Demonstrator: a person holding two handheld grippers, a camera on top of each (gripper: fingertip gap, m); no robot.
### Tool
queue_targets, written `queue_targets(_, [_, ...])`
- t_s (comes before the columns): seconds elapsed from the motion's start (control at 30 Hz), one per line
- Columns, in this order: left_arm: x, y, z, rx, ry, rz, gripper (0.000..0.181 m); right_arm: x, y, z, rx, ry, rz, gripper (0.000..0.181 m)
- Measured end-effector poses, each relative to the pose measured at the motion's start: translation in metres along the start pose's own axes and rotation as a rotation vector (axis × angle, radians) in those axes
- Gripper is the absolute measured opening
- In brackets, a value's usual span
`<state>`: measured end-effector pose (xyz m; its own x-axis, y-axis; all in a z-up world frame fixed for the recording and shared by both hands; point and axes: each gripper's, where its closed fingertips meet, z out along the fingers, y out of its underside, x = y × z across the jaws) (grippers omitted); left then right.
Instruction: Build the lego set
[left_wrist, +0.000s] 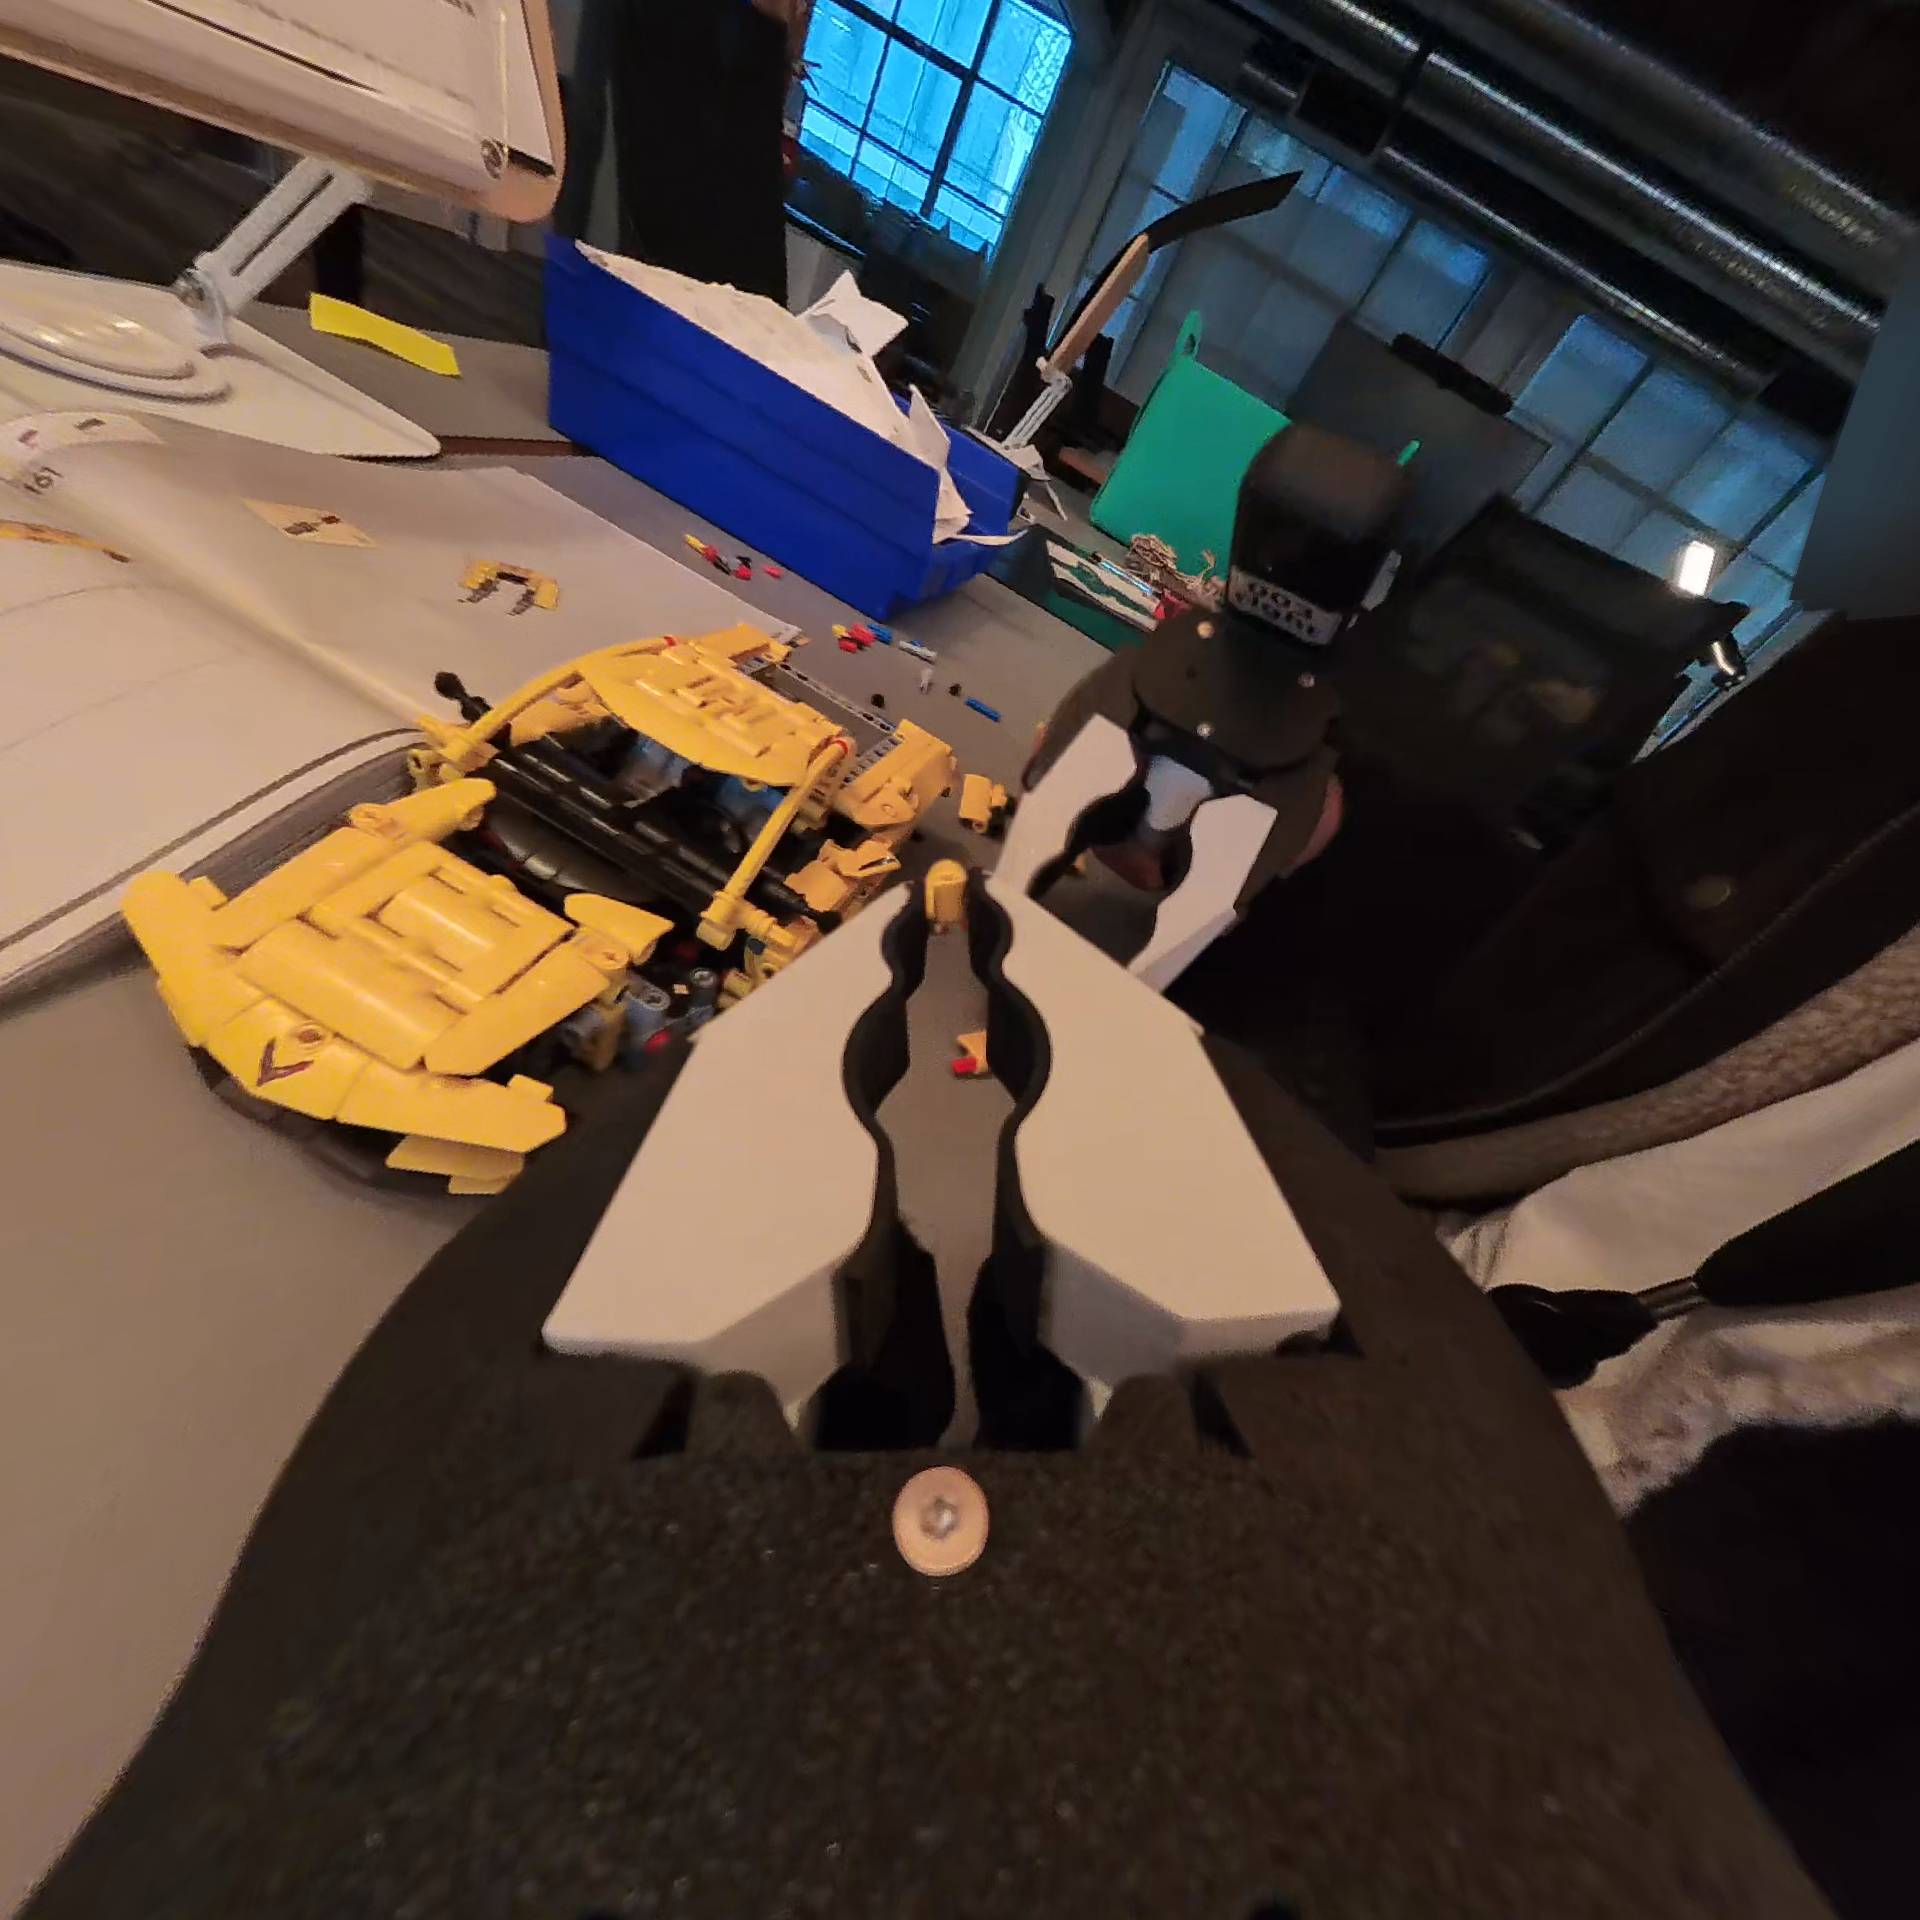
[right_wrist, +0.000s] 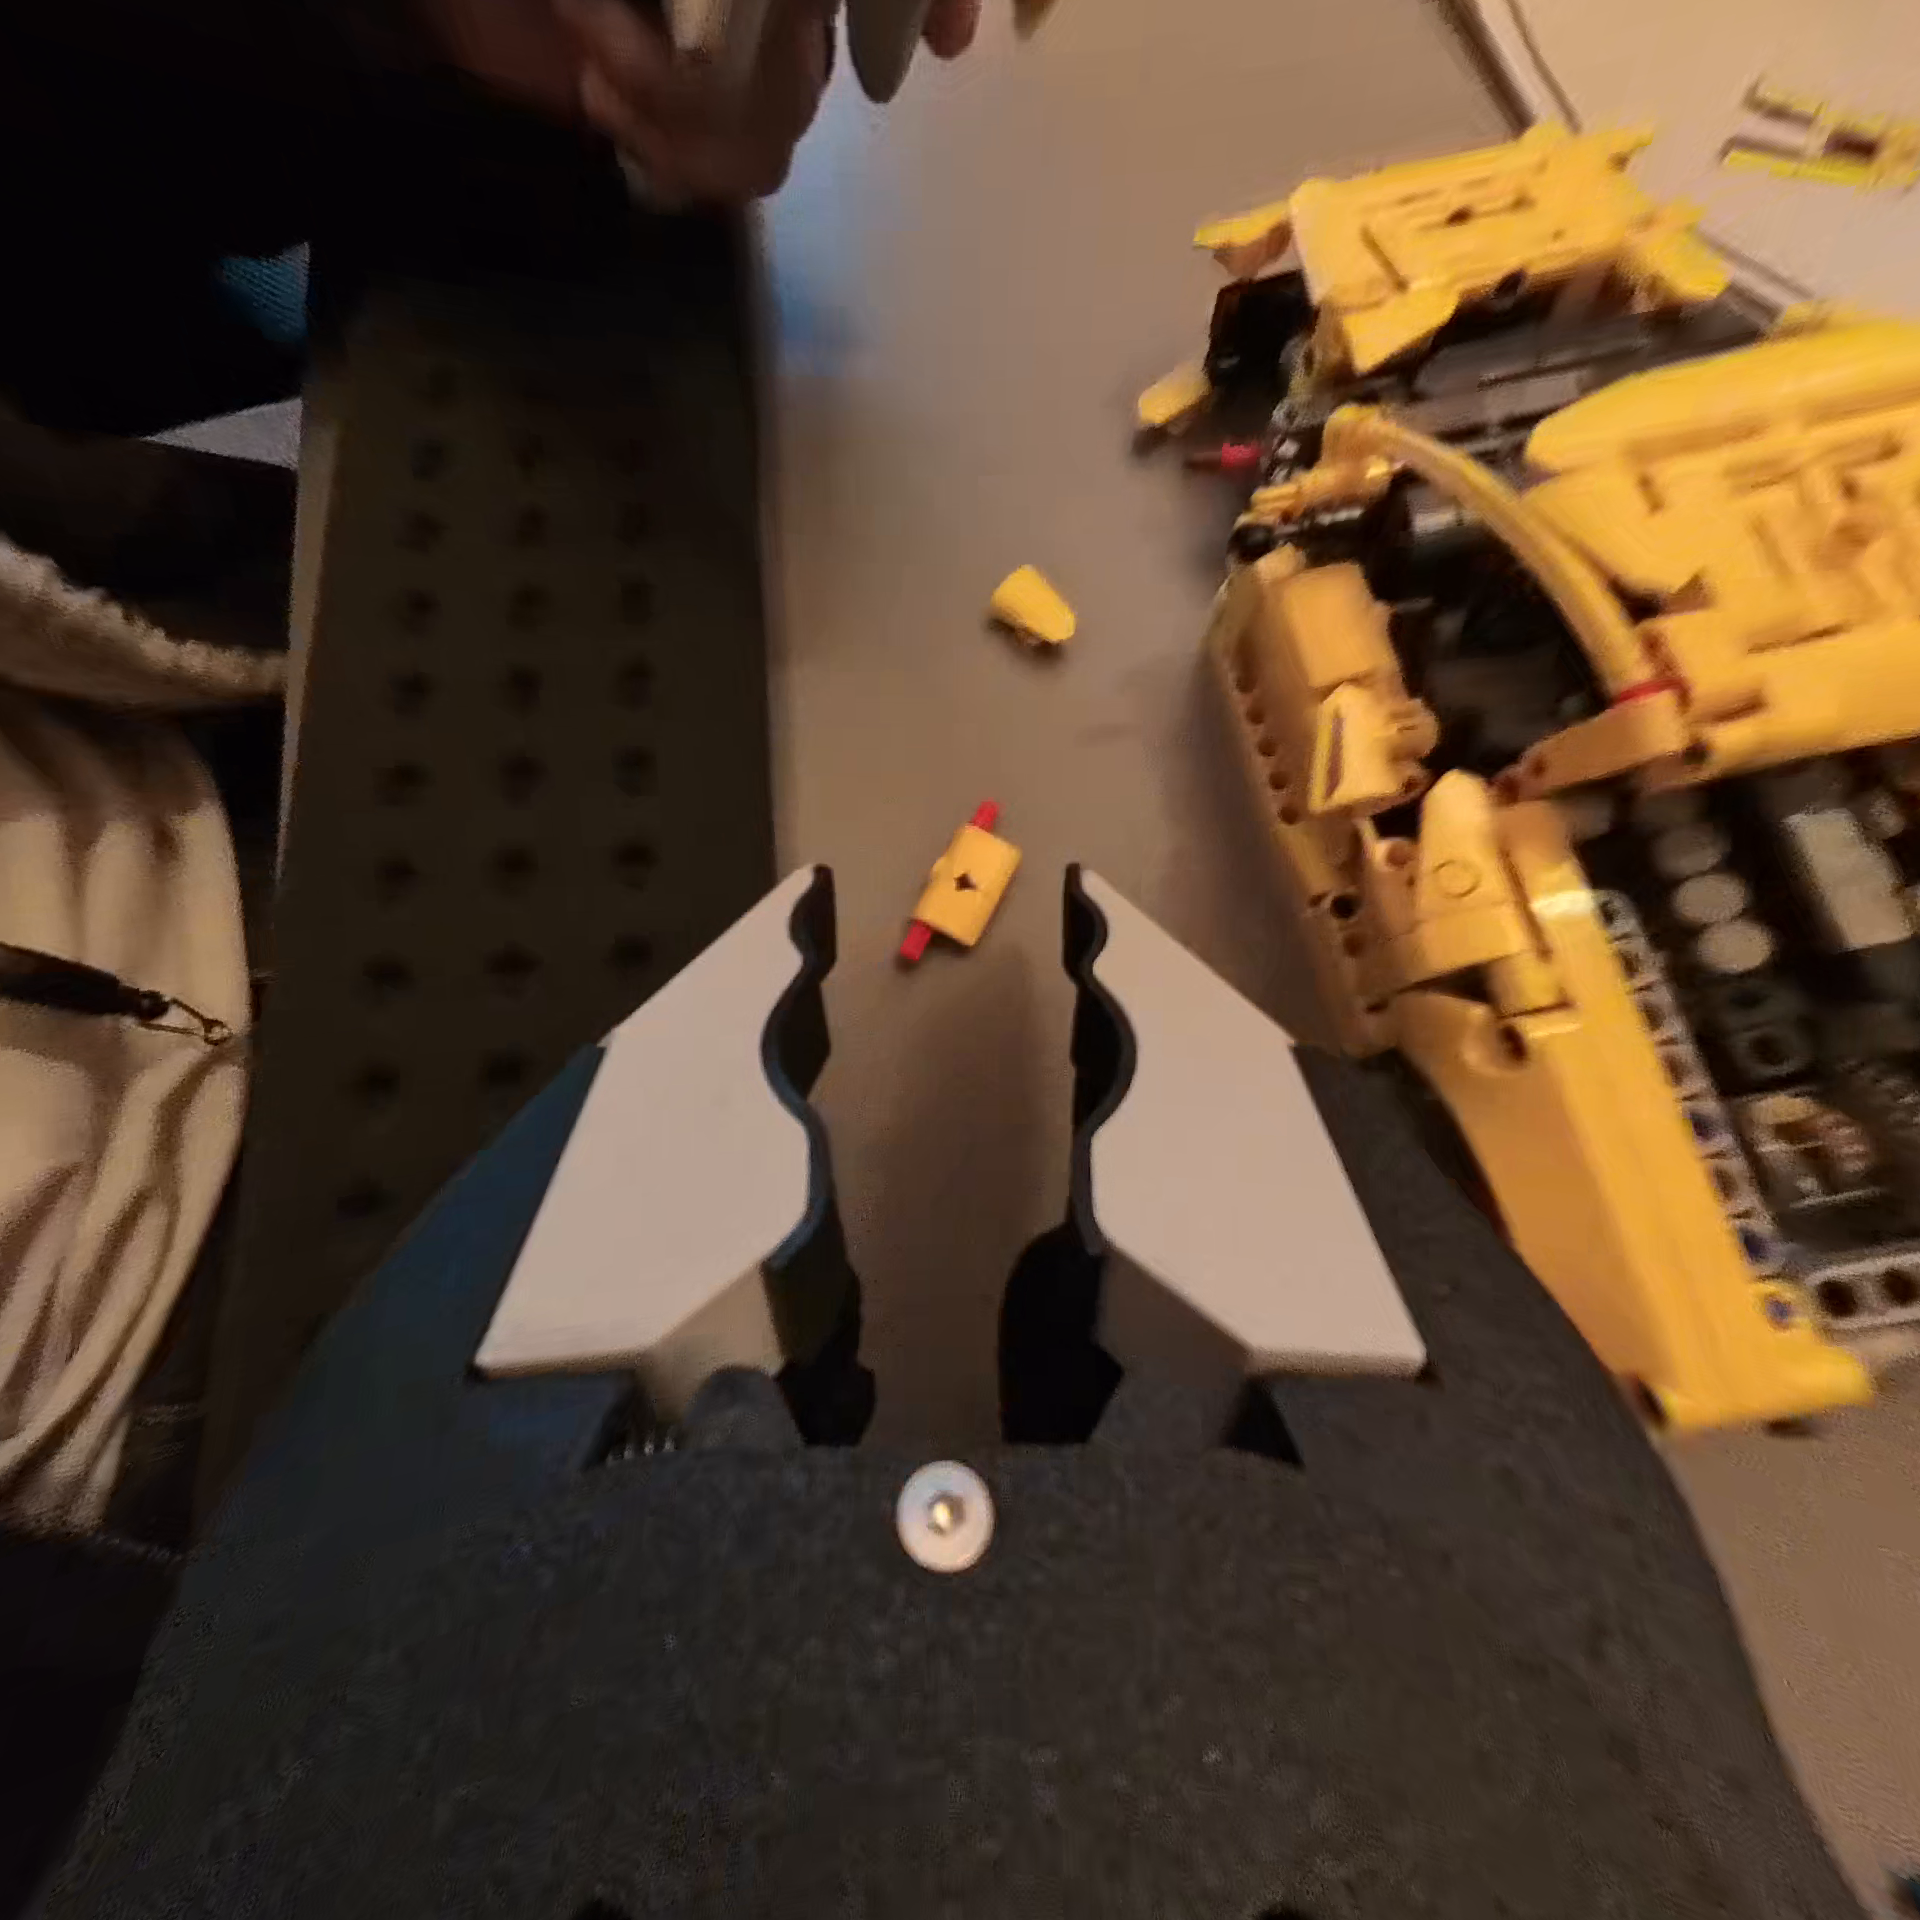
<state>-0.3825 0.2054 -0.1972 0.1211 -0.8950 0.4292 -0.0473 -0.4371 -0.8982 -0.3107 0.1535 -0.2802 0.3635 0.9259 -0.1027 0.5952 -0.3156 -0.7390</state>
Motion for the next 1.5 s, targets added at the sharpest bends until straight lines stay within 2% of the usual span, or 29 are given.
queue_targets(0.13, [0.0, 0.001, 0.002, -0.002, 0.013, -0.012, 0.007, -0.01, 0.006, 0.006, -0.016, 0.05, -0.056, 0.036])
queue_targets(0.23, [0.001, 0.001, 0.002, 0.001, 0.014, -0.008, 0.007, -0.015, 0.0, 0.009, 0.002, 0.033, -0.061, 0.032])
queue_targets(0.37, [0.005, 0.002, 0.003, -0.004, 0.038, -0.015, 0.007, -0.008, 0.01, 0.017, -0.055, 0.023, -0.002, 0.033])
queue_targets(0.57, [0.009, 0.003, 0.004, -0.008, 0.051, -0.009, 0.007, 0.002, 0.013, 0.021, -0.097, 0.114, -0.084, 0.017])
queue_targets(0.67, [0.011, 0.004, 0.004, -0.011, 0.058, 0.004, 0.007, 0.003, 0.01, 0.024, -0.092, 0.119, -0.086, 0.016])
queue_targets(0.73, [0.015, 0.004, 0.004, -0.012, 0.073, 0.024, 0.007, 0.001, 0.009, 0.022, -0.078, 0.074, -0.043, 0.016])
queue_targets(0.83, [0.027, 0.005, 0.003, -0.023, 0.11, 0.102, 0.007, -0.018, -0.007, 0.016, 0.038, -0.149, 0.15, 0.015])
queue_targets(0.87, [0.032, 0.007, 0.004, -0.033, 0.117, 0.142, 0.007, -0.019, -0.002, 0.017, 0.001, -0.182, 0.184, 0.015])
queue_targets(0.9, [0.035, 0.009, 0.005, -0.043, 0.124, 0.176, 0.007, -0.014, 0.009, 0.019, -0.066, -0.148, 0.148, 0.015])
queue_targets(1.0, [0.039, 0.014, 0.007, -0.065, 0.129, 0.209, 0.007, -0.019, 0.014, 0.02, -0.14, -0.149, 0.027, 0.016])
queue_targets(1.1, [0.04, 0.012, 0.006, -0.053, 0.135, 0.203, 0.007, -0.023, 0.011, 0.021, -0.127, -0.191, -0.017, 0.016])
queue_targets(1.23, [0.039, 0.013, 0.008, -0.061, 0.124, 0.21, 0.007, -0.015, 0.003, 0.018, -0.059, -0.059, -0.306, 0.029])
queue_targets(1.3, [0.039, 0.014, 0.008, -0.065, 0.12, 0.212, 0.007, -0.014, 0.0, 0.015, -0.025, 0.011, -0.424, 0.027])
queue_targets(1.5, [0.038, 0.014, 0.009, -0.07, 0.118, 0.208, 0.007, -0.018, 0.007, 0.019, -0.026, 0.003, -0.608, 0.022])
